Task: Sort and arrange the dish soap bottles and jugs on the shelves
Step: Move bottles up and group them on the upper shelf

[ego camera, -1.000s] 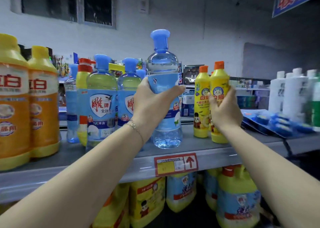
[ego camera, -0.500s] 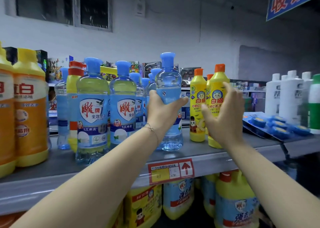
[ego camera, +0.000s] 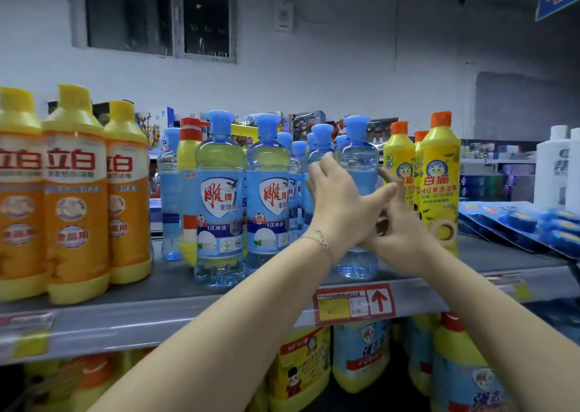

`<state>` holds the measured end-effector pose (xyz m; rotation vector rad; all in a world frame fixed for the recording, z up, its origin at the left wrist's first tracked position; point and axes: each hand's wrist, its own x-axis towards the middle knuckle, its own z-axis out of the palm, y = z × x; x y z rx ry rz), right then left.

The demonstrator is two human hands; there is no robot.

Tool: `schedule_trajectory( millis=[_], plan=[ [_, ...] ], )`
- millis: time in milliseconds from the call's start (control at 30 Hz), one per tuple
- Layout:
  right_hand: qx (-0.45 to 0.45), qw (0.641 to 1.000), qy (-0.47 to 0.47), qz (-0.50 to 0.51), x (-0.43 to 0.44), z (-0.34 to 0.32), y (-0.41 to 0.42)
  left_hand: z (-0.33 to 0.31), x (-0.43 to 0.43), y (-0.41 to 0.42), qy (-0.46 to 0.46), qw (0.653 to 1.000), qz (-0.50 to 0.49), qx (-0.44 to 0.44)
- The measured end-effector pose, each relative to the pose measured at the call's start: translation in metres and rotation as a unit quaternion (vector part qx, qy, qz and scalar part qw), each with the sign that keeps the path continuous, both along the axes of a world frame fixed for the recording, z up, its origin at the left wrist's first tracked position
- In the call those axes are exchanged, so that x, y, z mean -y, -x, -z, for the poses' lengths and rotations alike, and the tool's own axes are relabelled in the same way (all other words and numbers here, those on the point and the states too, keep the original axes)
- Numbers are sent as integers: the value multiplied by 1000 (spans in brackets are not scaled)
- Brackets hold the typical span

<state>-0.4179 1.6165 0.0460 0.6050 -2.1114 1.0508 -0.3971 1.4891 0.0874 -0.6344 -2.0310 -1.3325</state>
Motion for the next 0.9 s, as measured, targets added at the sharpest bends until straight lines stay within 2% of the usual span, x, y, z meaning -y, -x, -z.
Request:
schedule_trajectory(
  millis=[100, 167, 200, 267, 333, 367, 500, 600, 700, 800, 900],
  plan=[
    [15, 999, 8, 41, 5, 4, -3, 4, 27, -22, -31, 993, 25, -109],
    [33, 996, -4, 78, 10, 4, -10, 13, 55, -31, -56, 982, 8, -180],
    [20, 993, -11, 113, 14, 4, -15, 18, 71, -33, -68, 976, -20, -207],
    [-75, 974, -20, 213, 24, 7, -24, 29, 106, -30, -87, 964, -109, -227],
    [-207, 948, -26, 242, 44, 9, -37, 40, 139, -23, -91, 958, -194, -190],
    [-252, 942, -33, 218, 58, 9, -44, 44, 152, -19, -88, 963, -208, -147],
    [-284, 946, -147, 50, 120, 1, -60, 52, 173, -11, -88, 984, -147, 52],
    [-303, 921, -244, 19, 160, -5, -58, 53, 173, -7, 1, 980, -192, 55],
    [-289, 913, -285, 25, 181, -9, -44, 53, 173, -8, 37, 977, -209, 23],
    [-253, 909, -327, 46, 188, -15, -28, 51, 181, -8, 36, 989, -133, 47],
    [-260, 887, -371, 87, 184, -16, -16, 51, 192, -4, -8, 992, -74, 101]
  ],
)
